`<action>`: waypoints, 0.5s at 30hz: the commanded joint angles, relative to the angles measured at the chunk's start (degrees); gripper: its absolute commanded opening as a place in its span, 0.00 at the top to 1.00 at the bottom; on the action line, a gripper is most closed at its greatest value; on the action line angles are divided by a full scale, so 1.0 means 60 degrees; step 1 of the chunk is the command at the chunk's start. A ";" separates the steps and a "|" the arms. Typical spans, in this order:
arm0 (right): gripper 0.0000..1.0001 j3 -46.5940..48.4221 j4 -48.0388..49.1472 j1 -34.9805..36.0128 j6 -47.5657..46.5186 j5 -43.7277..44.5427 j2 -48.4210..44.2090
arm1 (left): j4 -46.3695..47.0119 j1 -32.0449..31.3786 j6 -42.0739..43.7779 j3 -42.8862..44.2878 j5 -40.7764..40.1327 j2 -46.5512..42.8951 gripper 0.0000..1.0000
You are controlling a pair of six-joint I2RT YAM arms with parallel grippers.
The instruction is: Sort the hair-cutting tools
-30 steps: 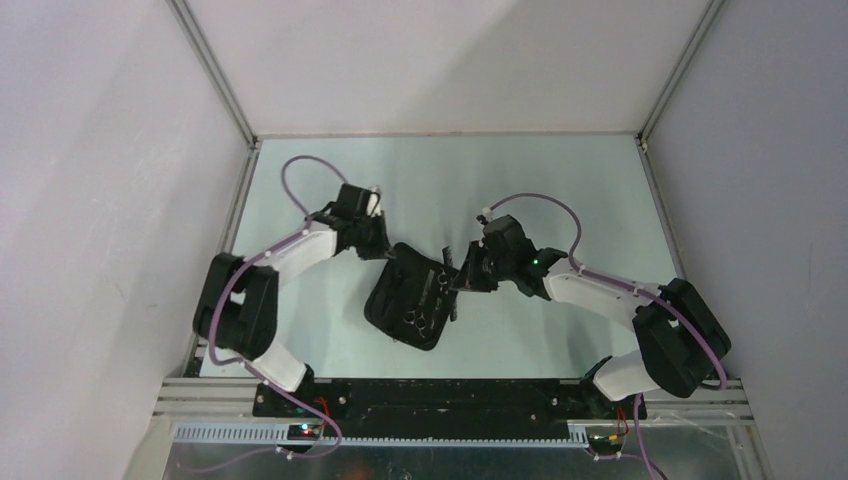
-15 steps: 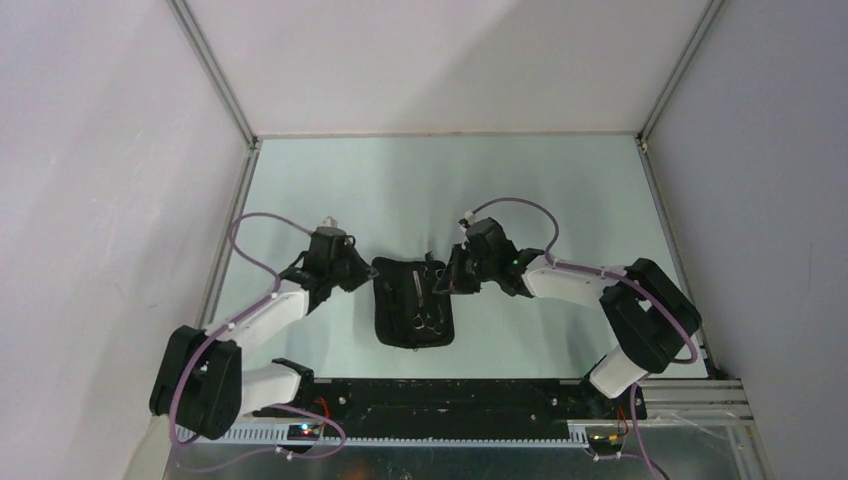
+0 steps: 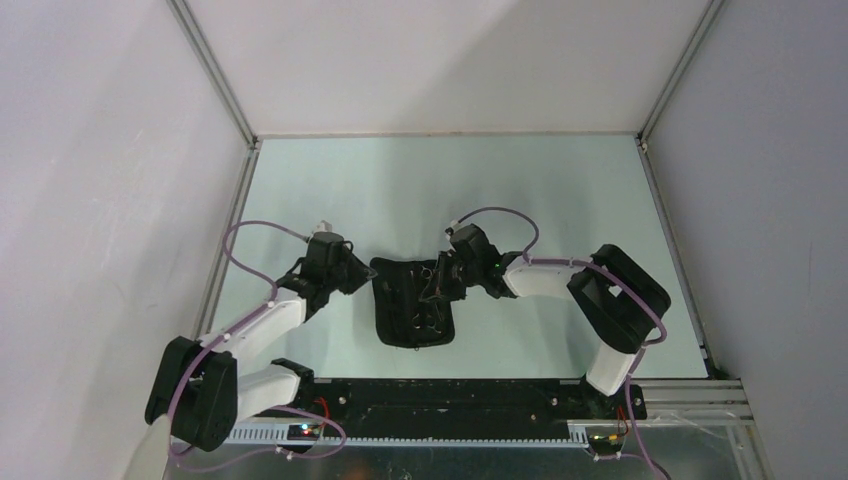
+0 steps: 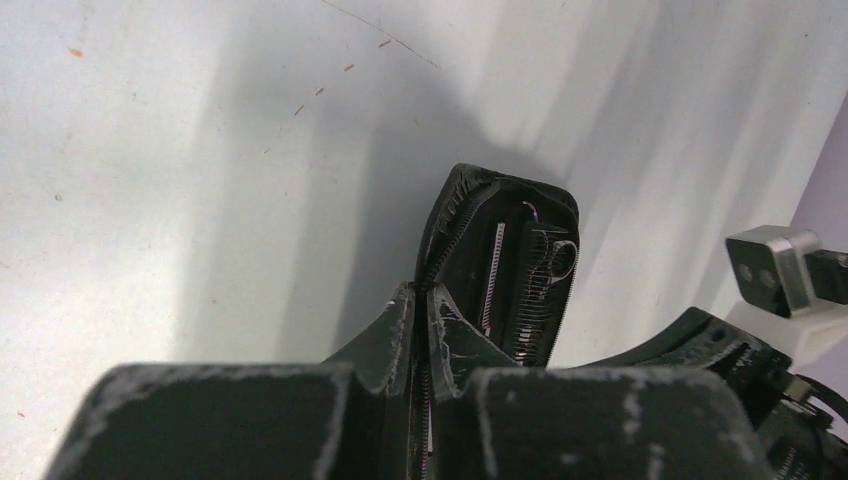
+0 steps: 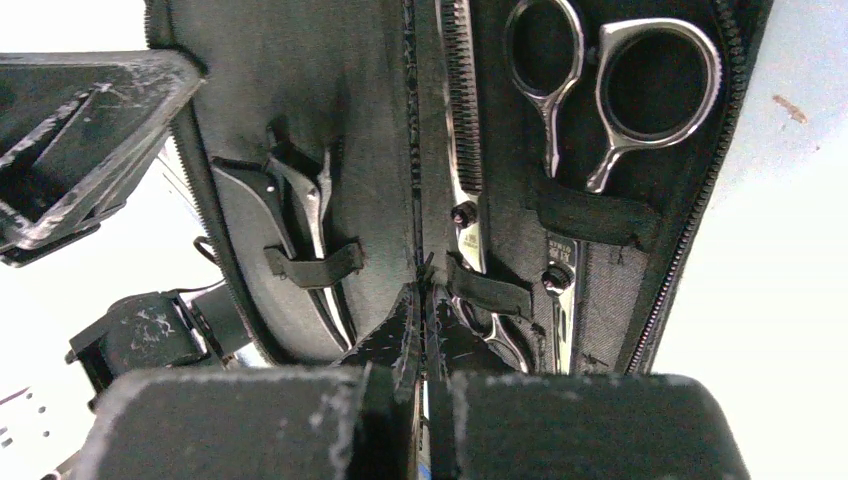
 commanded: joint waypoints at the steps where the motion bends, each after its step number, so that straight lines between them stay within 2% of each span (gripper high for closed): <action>1: 0.99 0.0318 0.0432 0.0049 0.0353 -0.0396 0.0327 | 0.0509 -0.0045 -0.0001 -0.0061 -0.0246 -0.0260 0.90; 4: 0.95 0.0318 0.0157 0.0074 0.0325 -0.0350 0.0419 | 0.0486 -0.0078 0.0120 -0.0012 -0.0246 -0.0208 0.89; 11: 0.60 0.0318 -0.0556 0.0126 -0.0294 0.0148 -0.0049 | 0.0217 -0.0185 0.0392 0.0216 -0.0261 -0.0105 0.84; 15: 0.48 0.0318 -0.1129 0.0117 -0.0885 0.0638 -0.0772 | -0.0038 -0.0278 0.0624 0.0451 -0.0366 -0.0107 0.78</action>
